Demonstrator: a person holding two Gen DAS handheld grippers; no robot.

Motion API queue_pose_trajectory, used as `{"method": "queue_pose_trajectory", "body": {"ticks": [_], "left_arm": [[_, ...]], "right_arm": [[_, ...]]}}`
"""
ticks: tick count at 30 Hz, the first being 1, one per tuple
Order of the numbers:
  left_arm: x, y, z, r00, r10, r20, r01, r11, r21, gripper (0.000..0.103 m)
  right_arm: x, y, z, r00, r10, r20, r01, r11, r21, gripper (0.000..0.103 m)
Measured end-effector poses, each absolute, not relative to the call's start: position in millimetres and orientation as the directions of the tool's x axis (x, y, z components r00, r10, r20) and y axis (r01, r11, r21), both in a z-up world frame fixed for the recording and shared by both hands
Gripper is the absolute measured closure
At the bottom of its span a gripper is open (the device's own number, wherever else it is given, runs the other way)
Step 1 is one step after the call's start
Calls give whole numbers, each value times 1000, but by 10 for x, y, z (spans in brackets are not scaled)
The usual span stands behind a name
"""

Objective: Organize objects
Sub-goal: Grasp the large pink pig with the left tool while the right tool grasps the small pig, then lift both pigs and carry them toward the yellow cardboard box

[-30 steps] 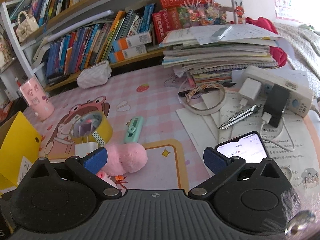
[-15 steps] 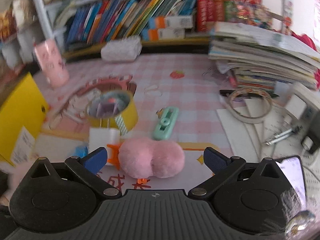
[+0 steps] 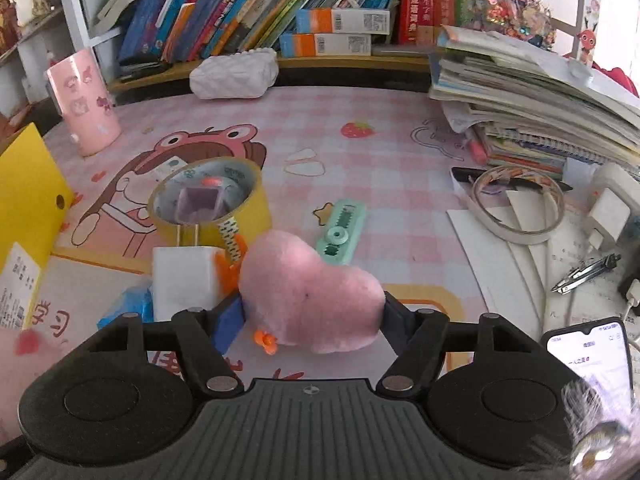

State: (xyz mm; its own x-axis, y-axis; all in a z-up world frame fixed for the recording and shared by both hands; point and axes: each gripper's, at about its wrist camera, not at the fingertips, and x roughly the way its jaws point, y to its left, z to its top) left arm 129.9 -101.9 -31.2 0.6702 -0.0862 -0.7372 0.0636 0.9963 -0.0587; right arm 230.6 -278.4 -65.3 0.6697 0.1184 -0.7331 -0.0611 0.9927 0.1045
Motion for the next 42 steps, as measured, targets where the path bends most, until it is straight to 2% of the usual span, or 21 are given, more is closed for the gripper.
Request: {"method": "queue_pose_trajectory", "body": {"ticks": [7,20,27,42], "left_arm": [[1209,-922,-270,690,-117,-714,81,993,-84,13],[769,-502,-161,723,-192,-664,150,981,-121,13],[360,30,-87,741,-164,-651,92,985,-143,13],[-435,993,-58,764,-71,-641,-36,988,-151,13]], "right_arm": [[2093,-2775,-472,724,112,-680,-54,993,106,36],[1358,-2421,-197,745,98,-659,-35,994,107,36],[922,-1961,-171,728,117,-675,-67,993,101,36],[131,-813,-235,673,253,-695,-256,961,102,36]]}}
